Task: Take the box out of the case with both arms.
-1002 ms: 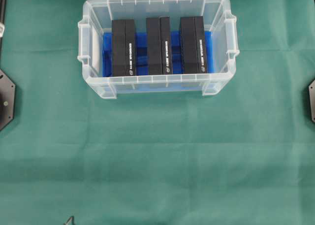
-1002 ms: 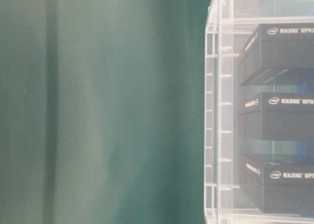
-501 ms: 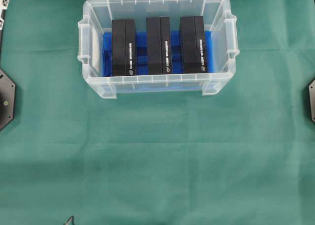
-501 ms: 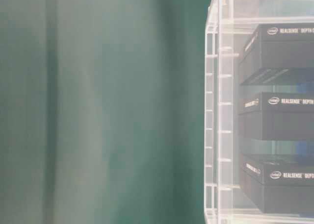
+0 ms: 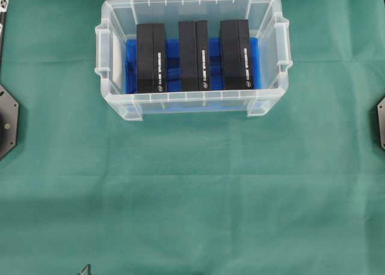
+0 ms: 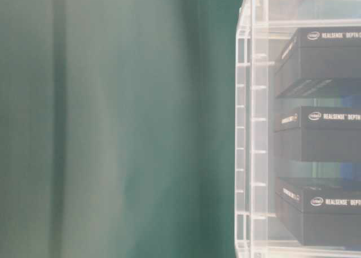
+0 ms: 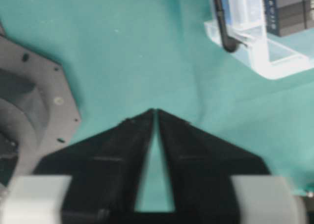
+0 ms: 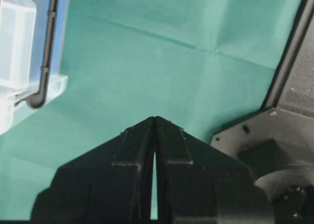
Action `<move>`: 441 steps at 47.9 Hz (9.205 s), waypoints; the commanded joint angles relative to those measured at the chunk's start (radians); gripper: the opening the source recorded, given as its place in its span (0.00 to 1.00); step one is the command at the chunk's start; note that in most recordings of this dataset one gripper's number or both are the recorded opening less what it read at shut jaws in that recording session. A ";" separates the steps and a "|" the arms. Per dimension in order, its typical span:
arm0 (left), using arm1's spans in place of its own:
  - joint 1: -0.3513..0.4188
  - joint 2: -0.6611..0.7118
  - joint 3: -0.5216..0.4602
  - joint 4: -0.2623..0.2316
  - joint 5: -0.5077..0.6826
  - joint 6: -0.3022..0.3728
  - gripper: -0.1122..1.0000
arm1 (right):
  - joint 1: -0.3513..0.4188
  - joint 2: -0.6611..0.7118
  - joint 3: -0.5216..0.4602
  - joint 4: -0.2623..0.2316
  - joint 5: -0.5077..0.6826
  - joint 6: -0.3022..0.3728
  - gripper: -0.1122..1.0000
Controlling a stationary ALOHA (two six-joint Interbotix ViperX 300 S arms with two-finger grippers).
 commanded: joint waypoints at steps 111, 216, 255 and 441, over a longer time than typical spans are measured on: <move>-0.077 0.541 -0.402 0.011 -0.038 -0.133 0.92 | 0.173 0.546 -0.446 0.038 -0.118 0.123 0.96; -0.086 0.681 -0.557 0.038 -0.051 -0.130 0.92 | 0.213 0.667 -0.577 0.041 -0.124 0.126 0.96; -0.086 0.680 -0.557 0.038 -0.049 -0.133 0.92 | 0.215 0.667 -0.577 0.040 -0.124 0.126 0.96; -0.095 0.747 -0.120 0.052 -0.428 -0.212 0.66 | 0.219 0.781 -0.224 -0.009 -0.474 0.190 0.70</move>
